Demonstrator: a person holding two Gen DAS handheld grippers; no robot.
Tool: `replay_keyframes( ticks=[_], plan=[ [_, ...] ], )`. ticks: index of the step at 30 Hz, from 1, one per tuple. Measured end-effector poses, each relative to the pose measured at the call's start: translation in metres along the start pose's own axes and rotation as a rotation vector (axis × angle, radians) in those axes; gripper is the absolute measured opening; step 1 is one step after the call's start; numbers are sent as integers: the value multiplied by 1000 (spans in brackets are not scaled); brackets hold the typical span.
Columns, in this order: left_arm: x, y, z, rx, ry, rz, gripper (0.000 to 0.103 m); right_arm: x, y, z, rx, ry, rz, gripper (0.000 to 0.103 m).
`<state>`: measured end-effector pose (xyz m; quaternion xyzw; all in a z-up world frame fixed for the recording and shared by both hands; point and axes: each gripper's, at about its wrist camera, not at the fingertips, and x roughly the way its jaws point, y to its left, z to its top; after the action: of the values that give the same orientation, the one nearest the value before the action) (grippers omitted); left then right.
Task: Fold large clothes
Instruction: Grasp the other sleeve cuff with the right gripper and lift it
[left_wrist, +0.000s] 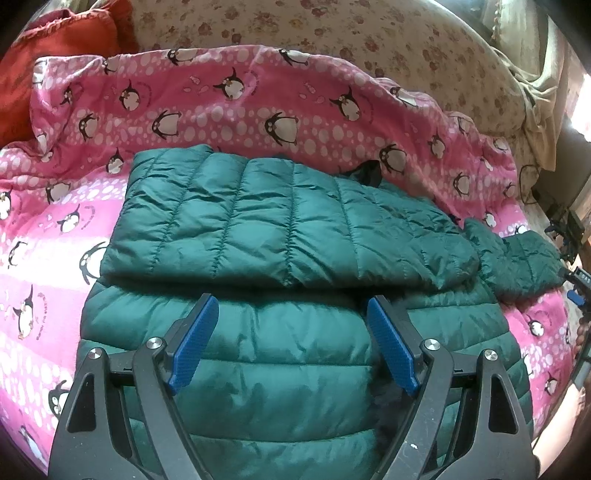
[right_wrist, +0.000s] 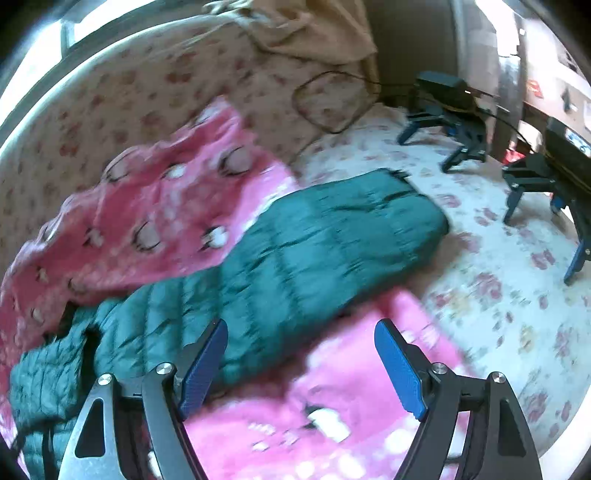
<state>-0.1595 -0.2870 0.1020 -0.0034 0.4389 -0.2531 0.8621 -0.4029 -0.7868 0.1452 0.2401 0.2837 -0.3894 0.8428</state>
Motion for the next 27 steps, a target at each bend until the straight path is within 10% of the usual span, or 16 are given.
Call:
replay_keyframes(
  ticks=[20,27],
  plan=[
    [14,11,-4,-14,33,11,83,53,-70,35,370,16,53,78],
    [14,12,-3,-14,31,11,83,64,-70,42,371,-4,31,46]
  ],
)
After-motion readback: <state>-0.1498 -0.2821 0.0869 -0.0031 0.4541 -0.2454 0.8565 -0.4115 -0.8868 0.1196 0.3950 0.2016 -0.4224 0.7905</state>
